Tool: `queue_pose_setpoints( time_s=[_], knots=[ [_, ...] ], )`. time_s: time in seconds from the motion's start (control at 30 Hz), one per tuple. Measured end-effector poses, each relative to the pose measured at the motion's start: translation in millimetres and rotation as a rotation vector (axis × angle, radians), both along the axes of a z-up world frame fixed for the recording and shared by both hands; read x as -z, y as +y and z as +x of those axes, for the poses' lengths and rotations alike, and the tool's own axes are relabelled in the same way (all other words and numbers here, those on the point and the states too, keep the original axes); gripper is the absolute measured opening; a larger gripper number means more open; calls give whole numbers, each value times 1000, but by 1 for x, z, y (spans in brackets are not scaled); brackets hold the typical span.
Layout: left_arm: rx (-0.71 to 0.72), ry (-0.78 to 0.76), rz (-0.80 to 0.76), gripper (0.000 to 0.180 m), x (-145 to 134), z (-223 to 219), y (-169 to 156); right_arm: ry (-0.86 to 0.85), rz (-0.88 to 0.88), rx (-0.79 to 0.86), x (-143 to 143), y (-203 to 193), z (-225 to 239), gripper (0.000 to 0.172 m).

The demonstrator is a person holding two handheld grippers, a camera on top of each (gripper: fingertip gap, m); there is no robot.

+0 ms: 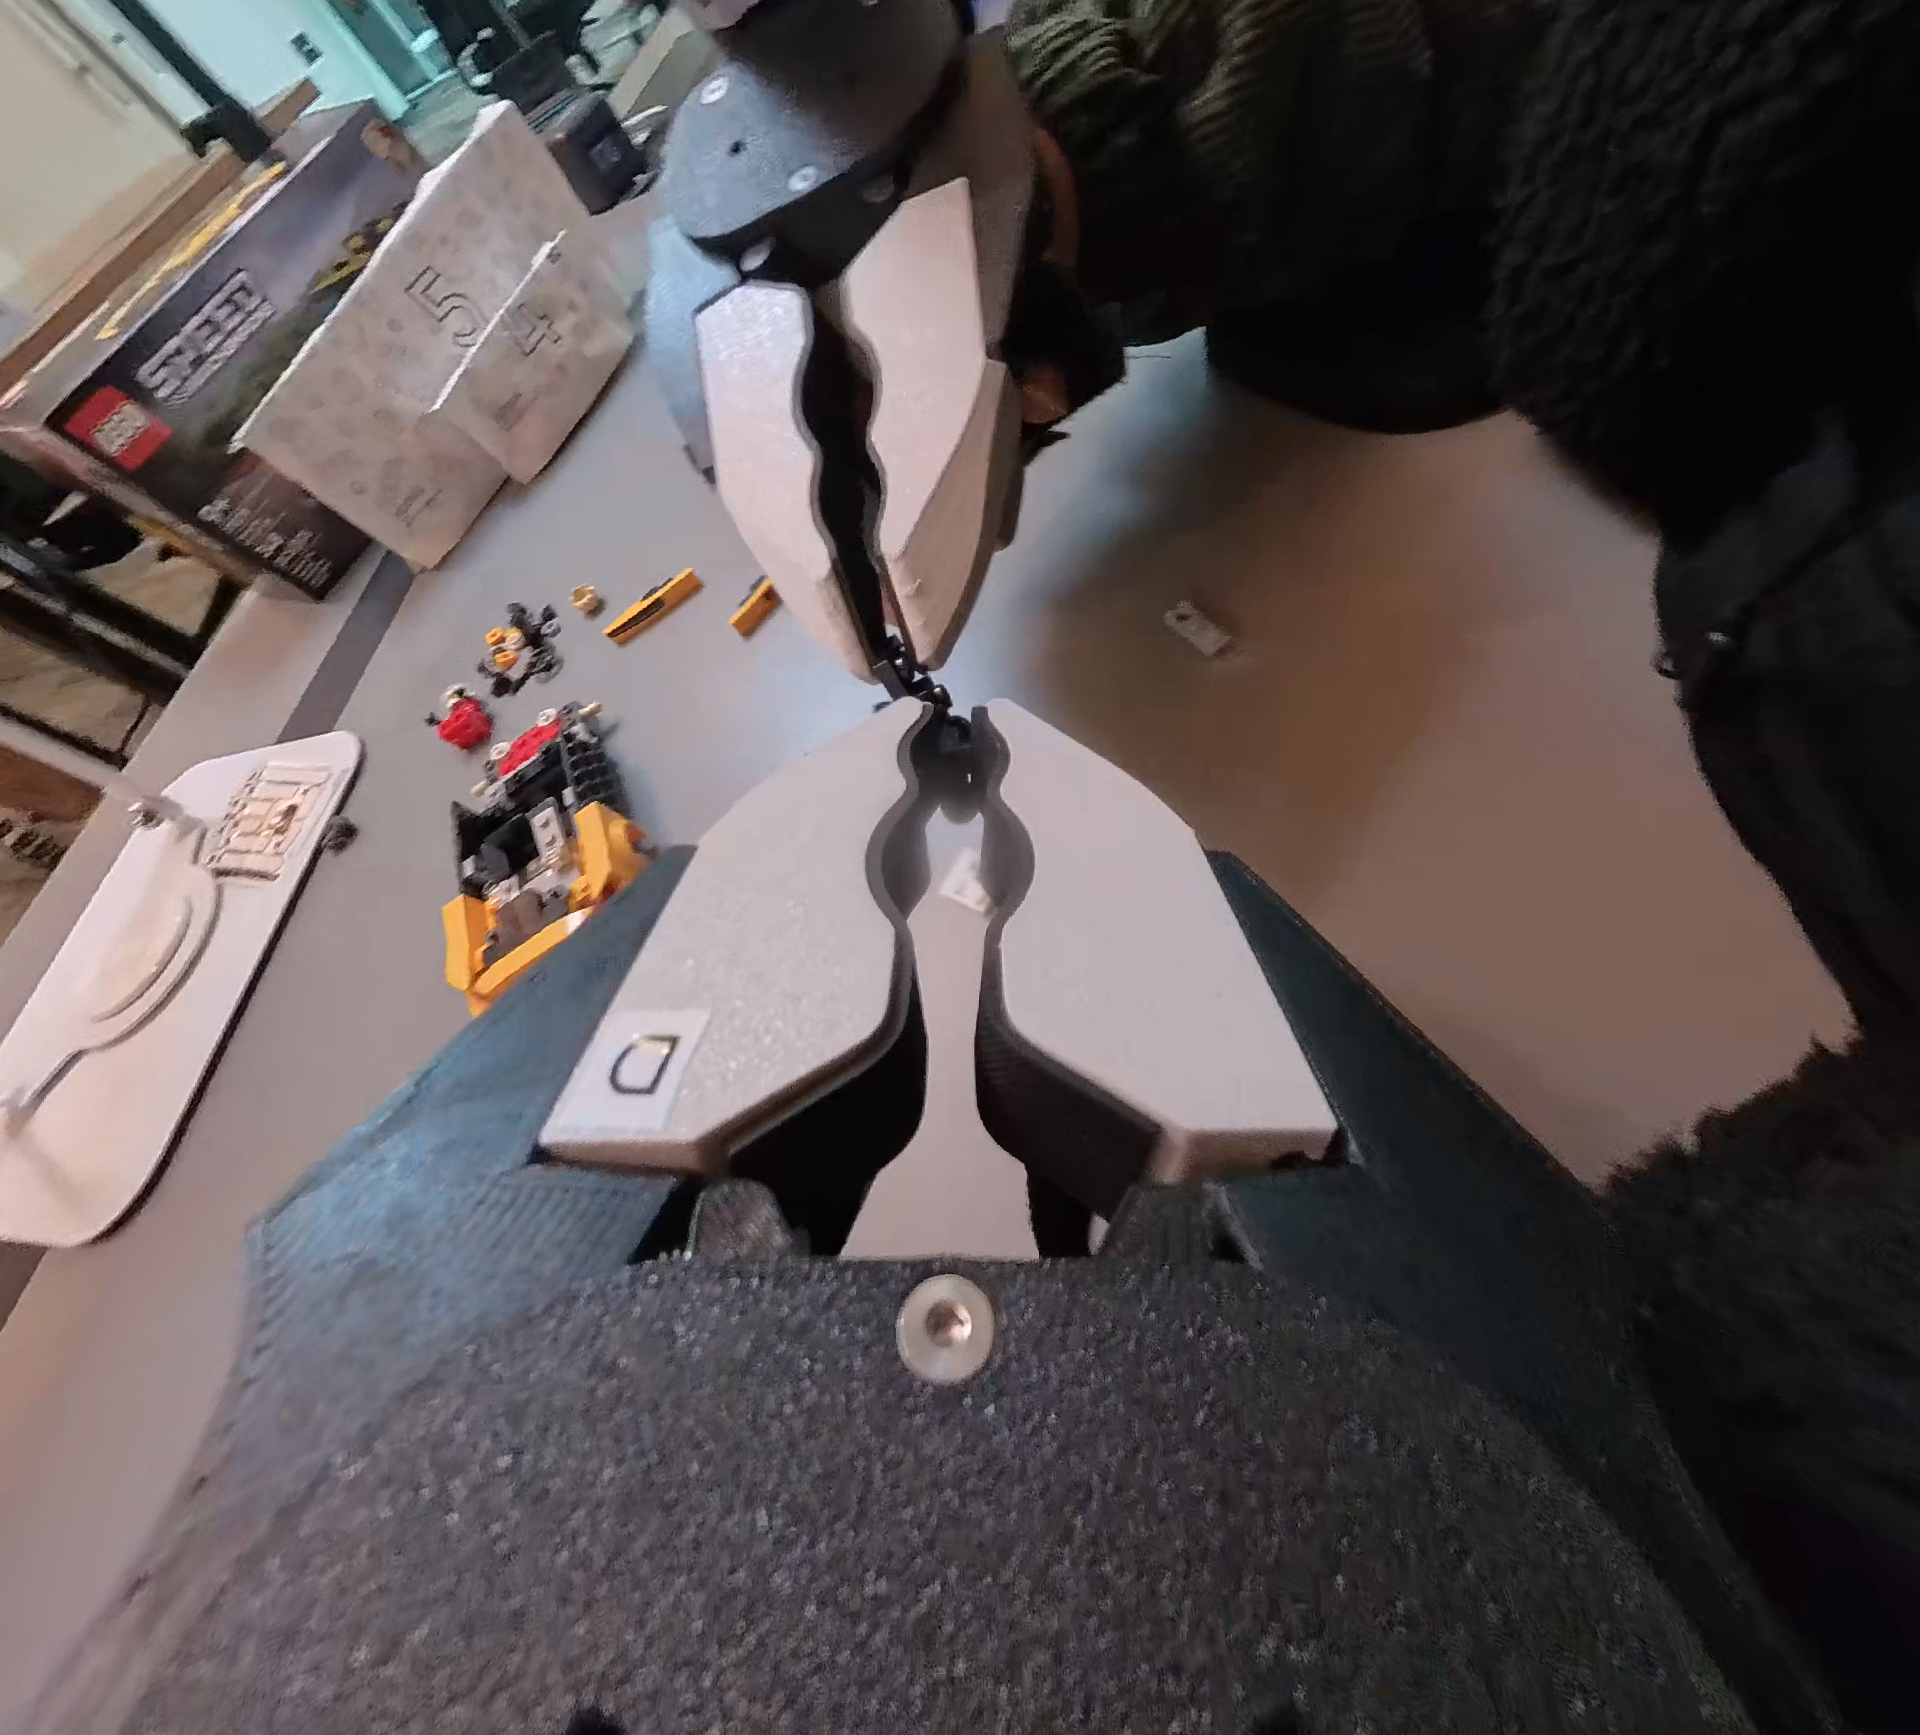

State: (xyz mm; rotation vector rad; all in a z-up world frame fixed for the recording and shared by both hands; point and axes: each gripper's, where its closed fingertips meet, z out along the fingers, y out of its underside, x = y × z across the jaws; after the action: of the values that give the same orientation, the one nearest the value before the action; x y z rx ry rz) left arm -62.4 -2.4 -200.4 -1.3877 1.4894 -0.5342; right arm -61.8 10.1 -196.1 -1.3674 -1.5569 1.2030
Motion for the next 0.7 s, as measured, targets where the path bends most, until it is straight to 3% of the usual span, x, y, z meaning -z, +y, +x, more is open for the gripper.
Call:
queue_pose_setpoints(
  time_s=[0.2,0.3,0.37,0.5,0.7],
  knots=[
    [122,77,-12,5,13,1,-20,-108,18,-49,20,-12,-7,6],
    [273,-13,-100,5,3,12,-49,-213,156,100,40,13,-9,5],
    [215,80,4,5,13,11,-37,-195,115,98,40,13,-10,4],
    [120,72,-89,5,20,-4,-16,-138,69,96,25,15,-5,5],
    [73,3,-133,5,18,-6,-3,-148,-27,40,27,10,3,5]
  ],
)
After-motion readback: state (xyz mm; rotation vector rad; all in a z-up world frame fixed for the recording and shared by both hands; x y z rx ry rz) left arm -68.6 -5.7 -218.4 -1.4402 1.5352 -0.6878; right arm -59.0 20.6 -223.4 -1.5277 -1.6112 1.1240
